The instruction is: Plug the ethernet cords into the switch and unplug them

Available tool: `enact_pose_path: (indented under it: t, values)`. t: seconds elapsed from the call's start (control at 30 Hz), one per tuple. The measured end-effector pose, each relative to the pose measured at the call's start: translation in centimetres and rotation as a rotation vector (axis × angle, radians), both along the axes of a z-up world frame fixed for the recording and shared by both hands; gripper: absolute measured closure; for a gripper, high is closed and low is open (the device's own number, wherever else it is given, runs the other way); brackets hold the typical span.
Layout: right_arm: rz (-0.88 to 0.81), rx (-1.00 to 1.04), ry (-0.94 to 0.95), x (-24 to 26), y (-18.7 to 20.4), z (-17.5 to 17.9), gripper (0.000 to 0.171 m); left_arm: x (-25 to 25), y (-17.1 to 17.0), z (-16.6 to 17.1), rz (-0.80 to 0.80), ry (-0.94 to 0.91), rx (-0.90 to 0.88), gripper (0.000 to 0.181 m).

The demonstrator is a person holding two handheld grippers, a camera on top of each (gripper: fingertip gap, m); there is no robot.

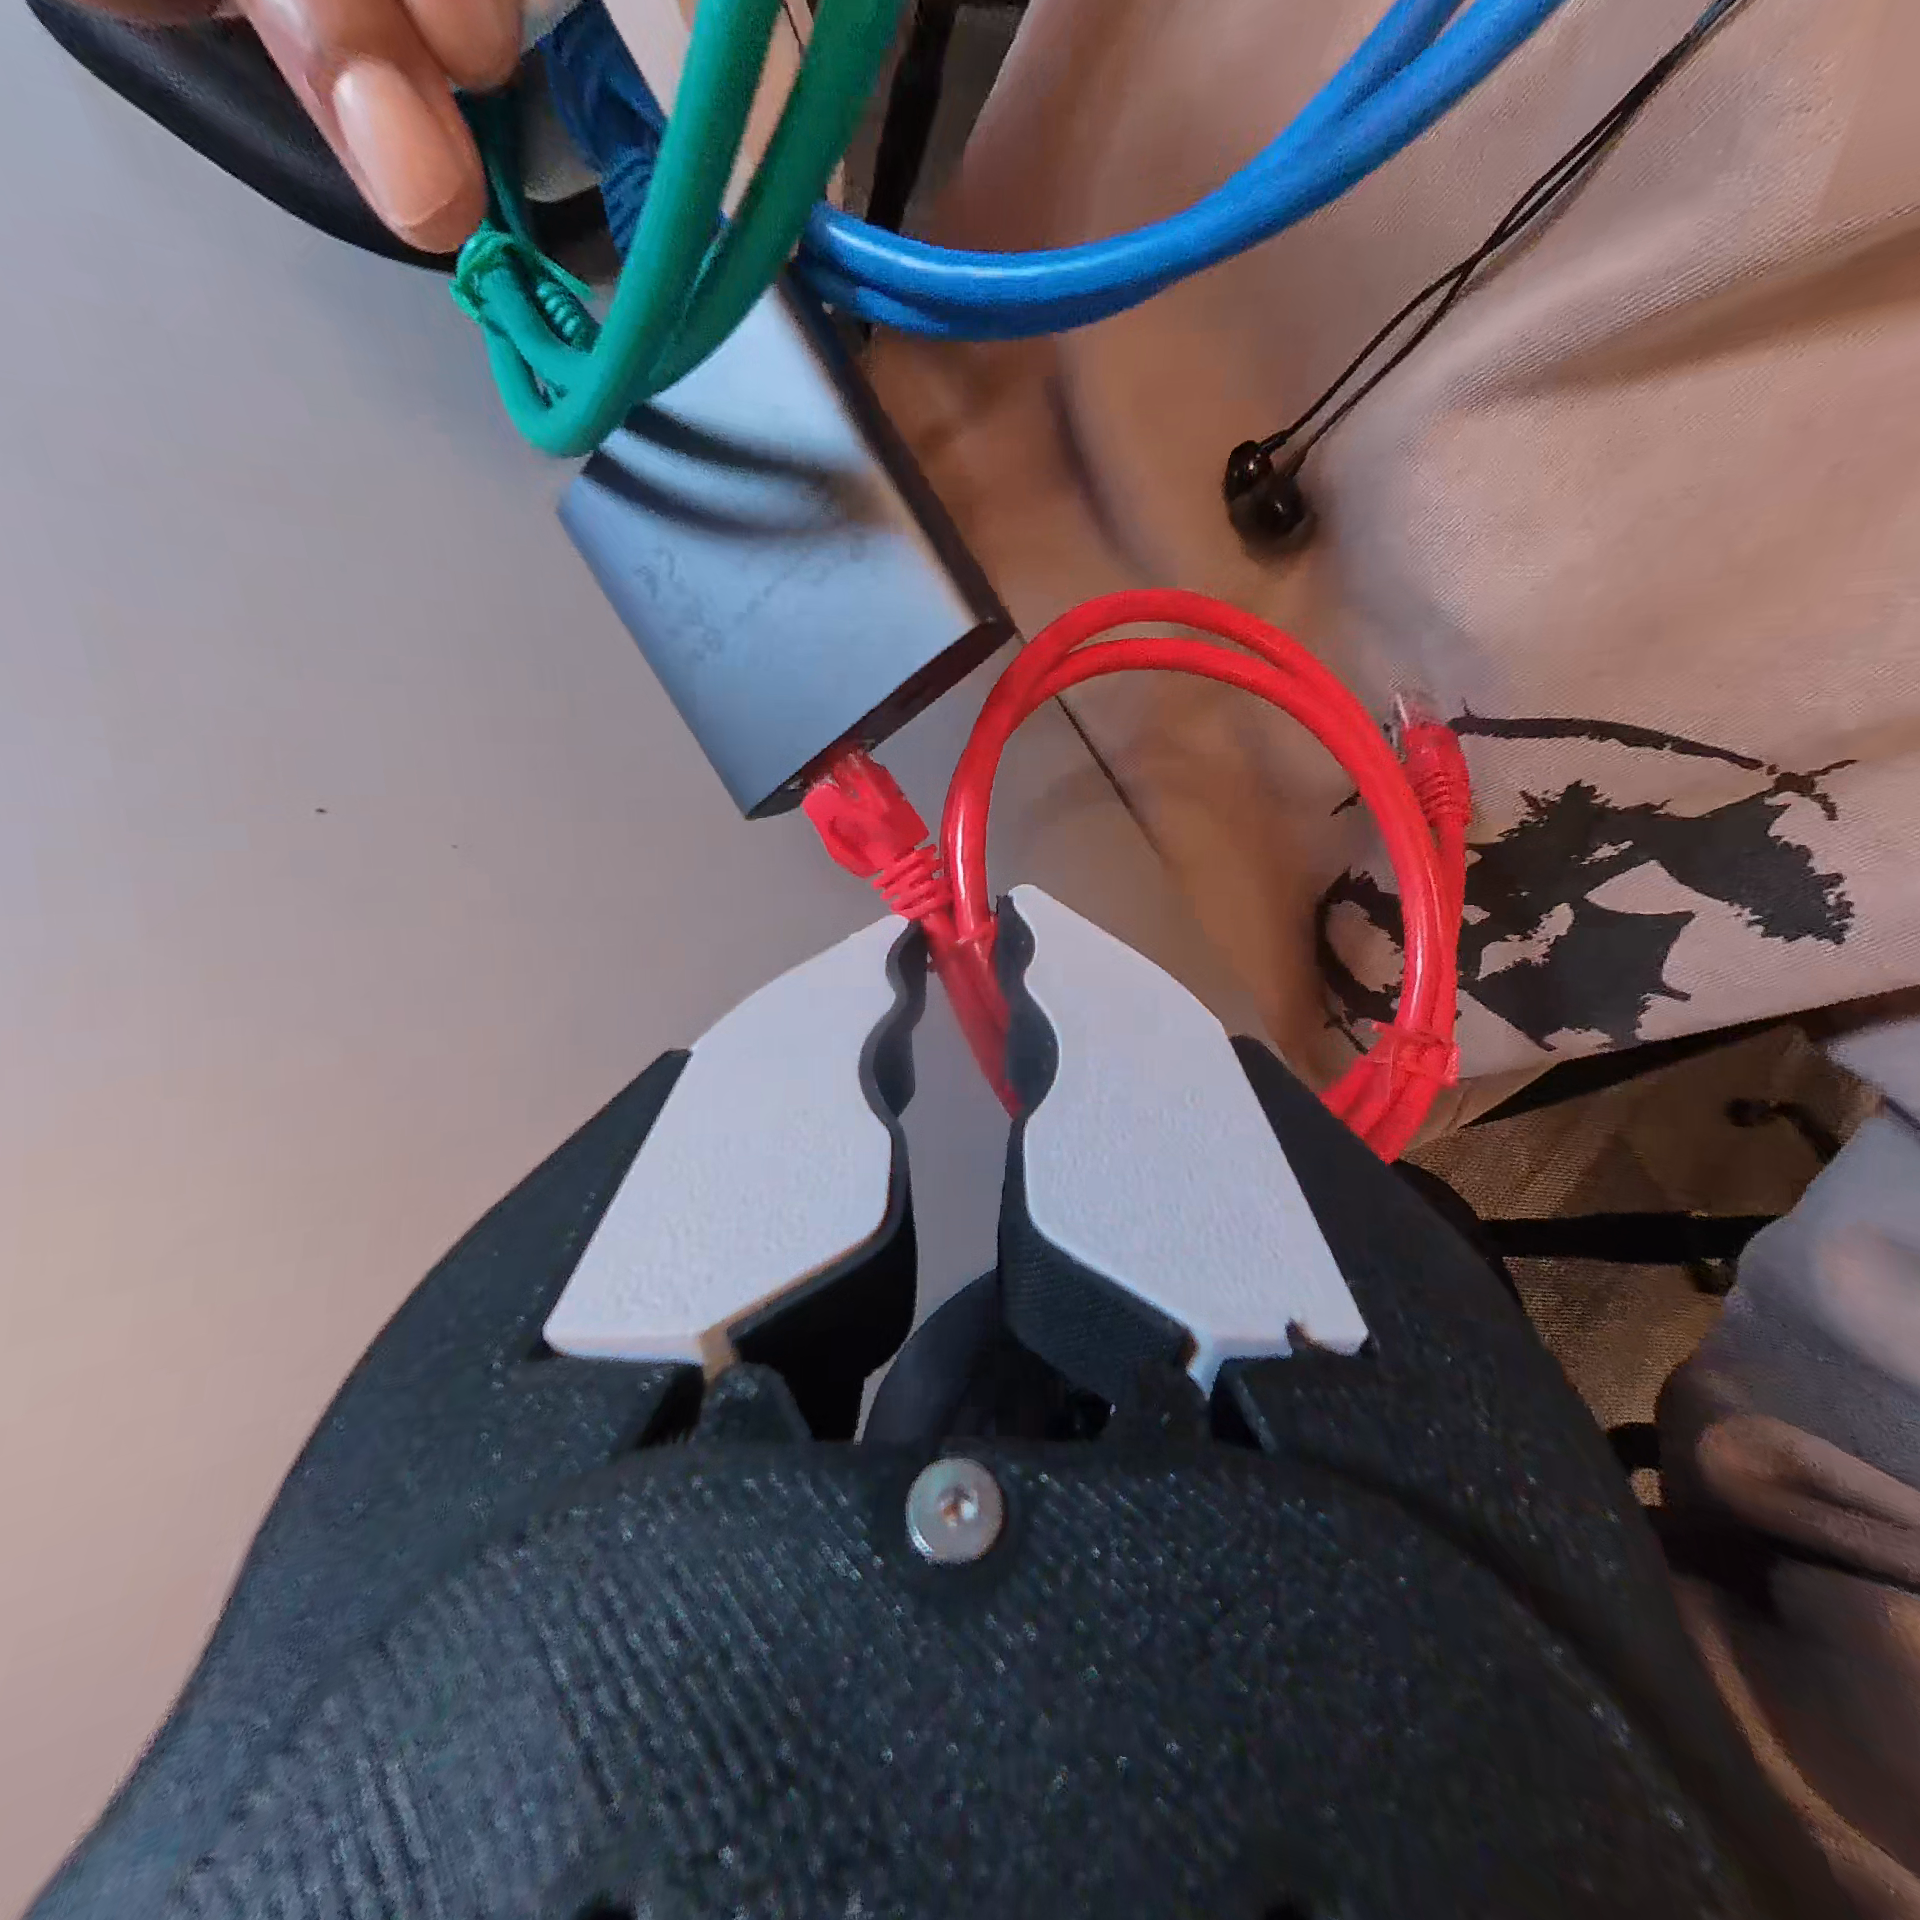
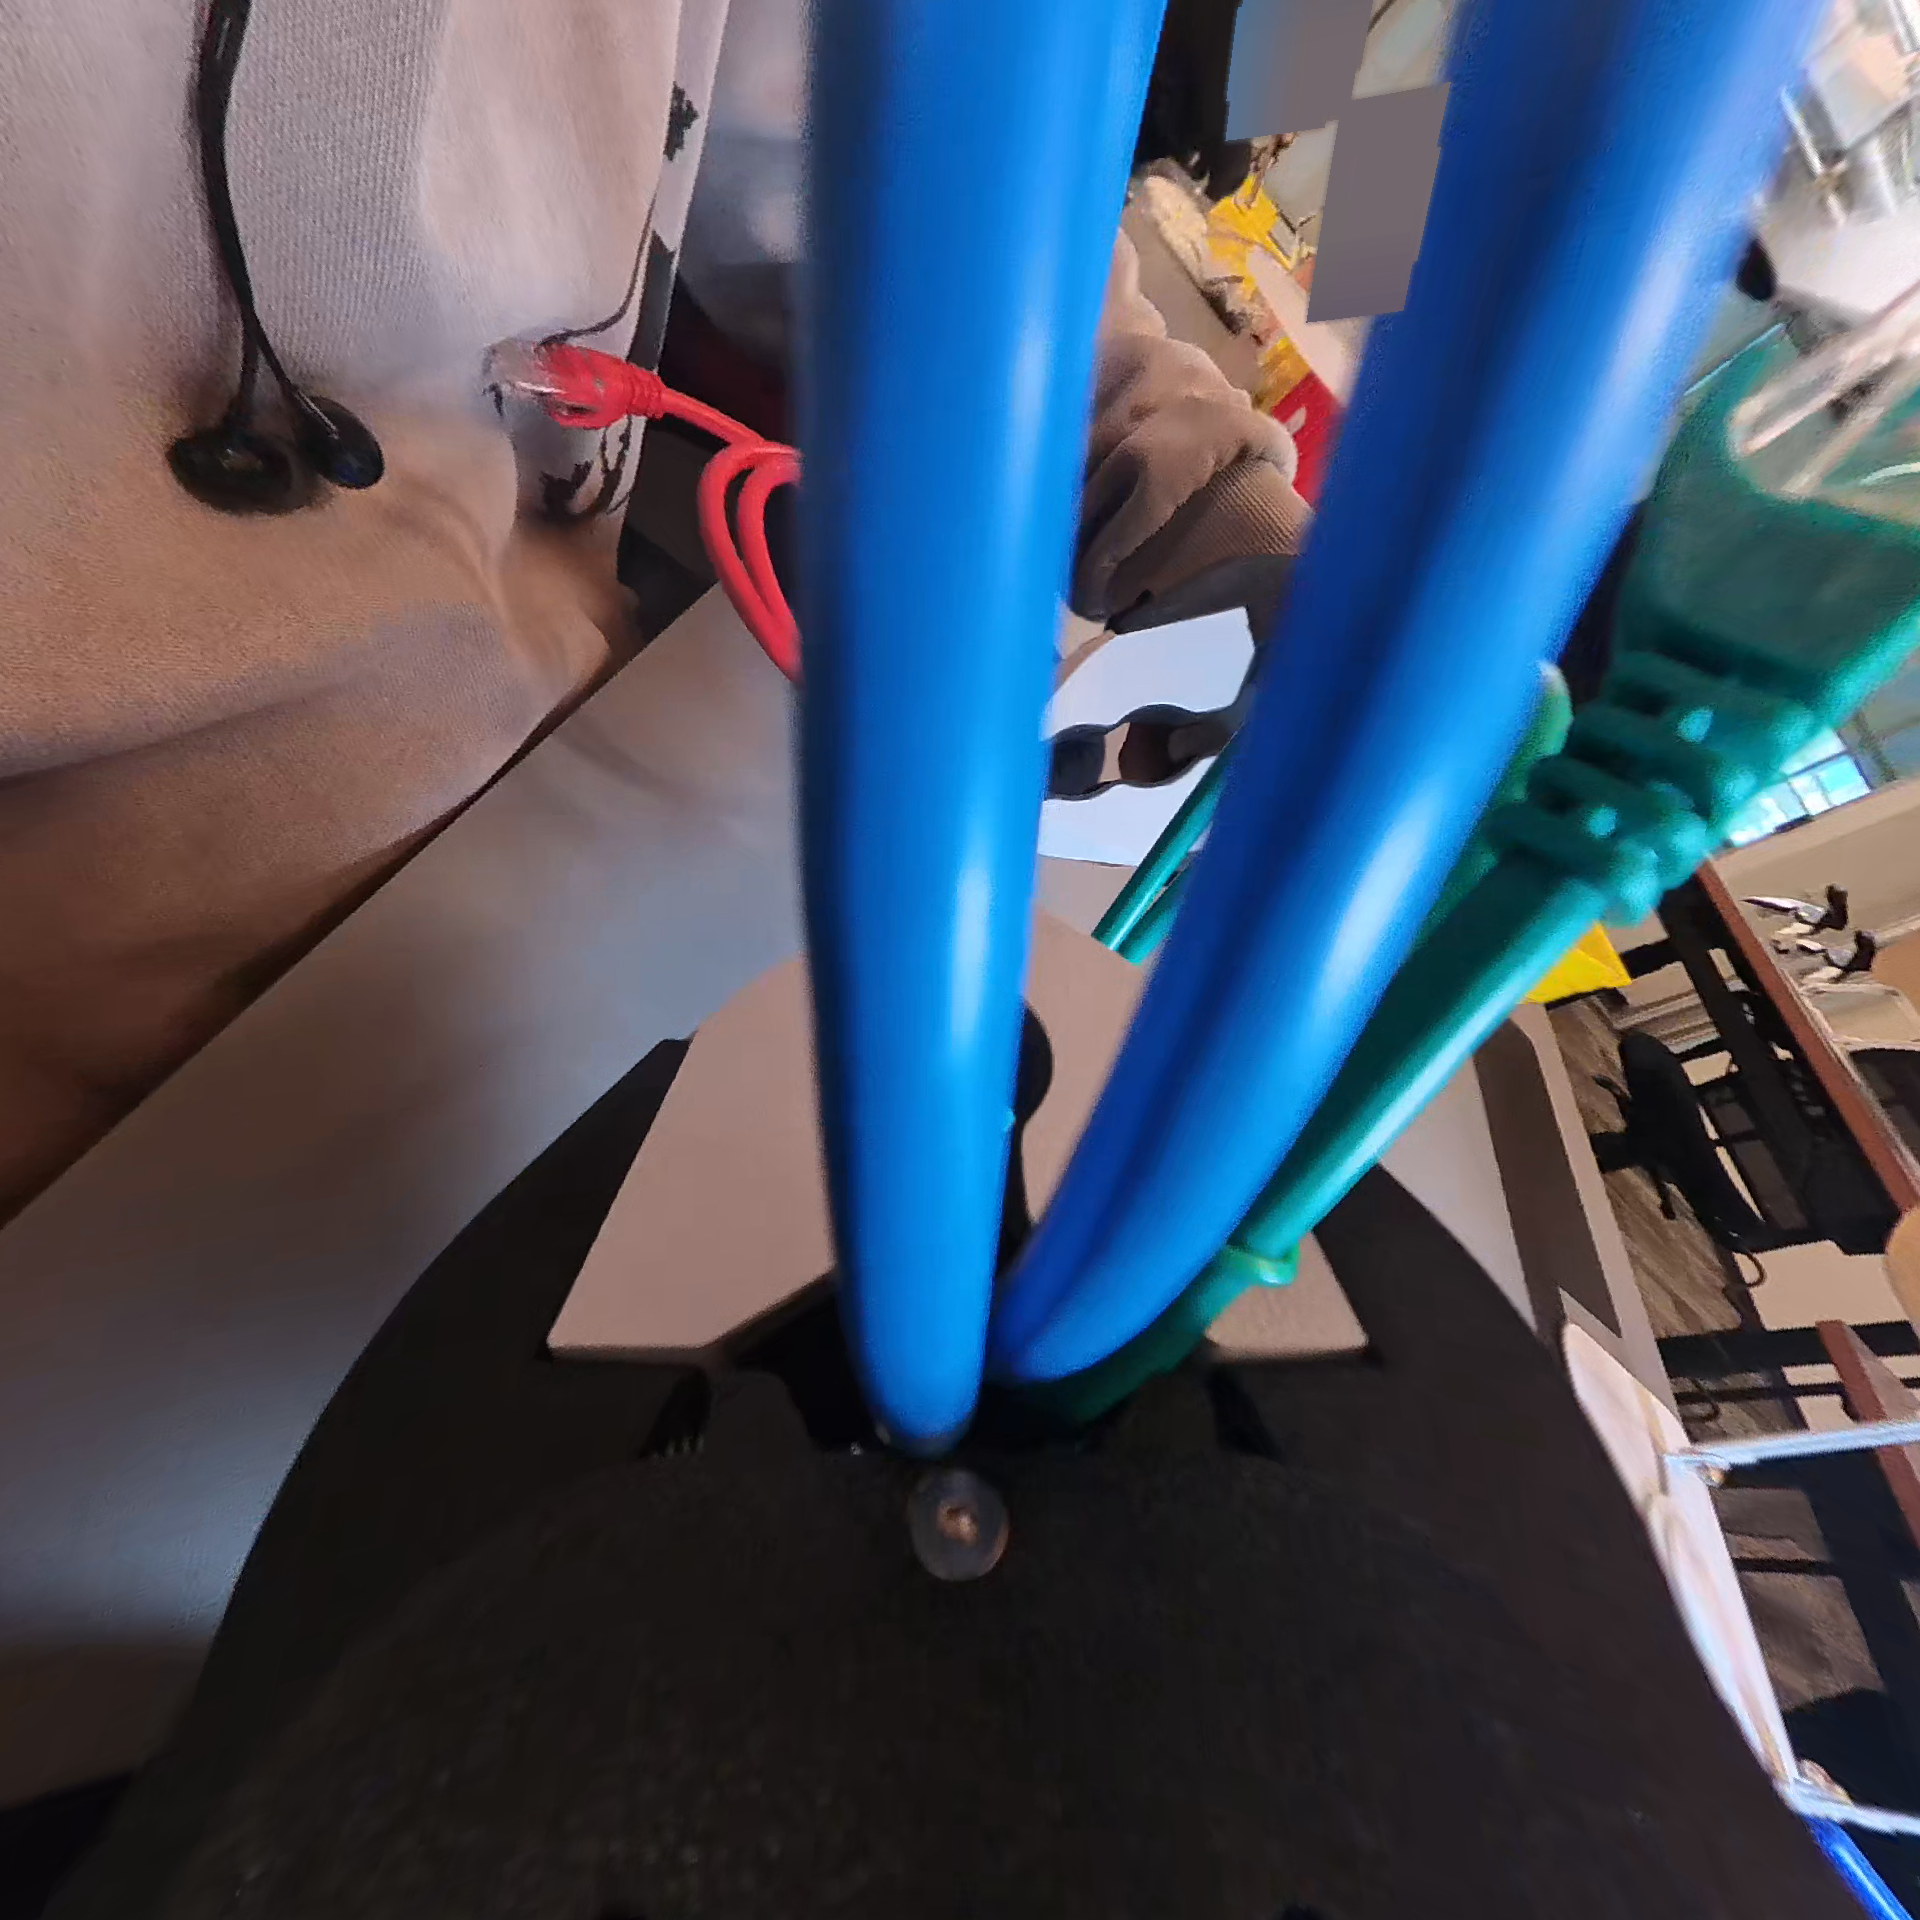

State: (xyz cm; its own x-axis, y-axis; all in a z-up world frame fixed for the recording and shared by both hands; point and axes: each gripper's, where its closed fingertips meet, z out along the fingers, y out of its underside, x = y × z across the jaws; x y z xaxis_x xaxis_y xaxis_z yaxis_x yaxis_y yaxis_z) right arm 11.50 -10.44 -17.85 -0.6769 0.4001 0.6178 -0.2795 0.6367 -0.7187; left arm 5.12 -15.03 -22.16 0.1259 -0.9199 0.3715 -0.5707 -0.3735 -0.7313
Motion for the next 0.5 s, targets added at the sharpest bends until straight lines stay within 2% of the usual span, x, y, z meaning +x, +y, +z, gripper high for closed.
enact_pose_path:
  t: [0.13, 0.2, 0.3, 0.33, 0.37, 0.43, 0.47, 0.5]
  values:
    - [-0.002, -0.022, -0.016, -0.1, 0.1, -0.1, 0.088, -0.1, -0.1, -0.2, 0.02, -0.001, -0.018, 0.168]
    - [-0.043, -0.002, 0.003, -0.6, 0.8, 0.0, 0.092, -0.7, 0.9, -0.2, 0.081, 0.019, 0.017, 0.167]
    - [-0.117, -0.017, 0.044, -1.3, 2.1, 0.6, 0.093, -2.0, 2.6, 1.0, 0.209, -0.048, 0.067, 0.162]
    - [-0.149, -0.011, 0.057, -1.6, 2.7, 0.7, 0.078, -2.6, 3.3, 1.4, 0.26, -0.054, 0.117, 0.158]
    - [-0.181, 0.009, 0.064, -1.9, 3.3, 0.6, 0.097, -3.1, 4.1, 2.0, 0.315, -0.056, 0.176, 0.155]
    - [-0.226, 0.033, 0.056, -2.2, 4.3, 0.1, 0.102, -4.0, 5.5, 3.9, 0.428, -0.065, 0.316, 0.152]
    - [-0.245, 0.03, 0.041, -2.5, 4.7, -0.2, 0.077, -4.0, 6.0, 4.7, 0.466, -0.053, 0.384, 0.151]
    - [-0.261, 0.023, 0.024, -2.7, 5.0, -0.5, 0.076, -3.9, 6.3, 5.1, 0.484, -0.017, 0.441, 0.15]
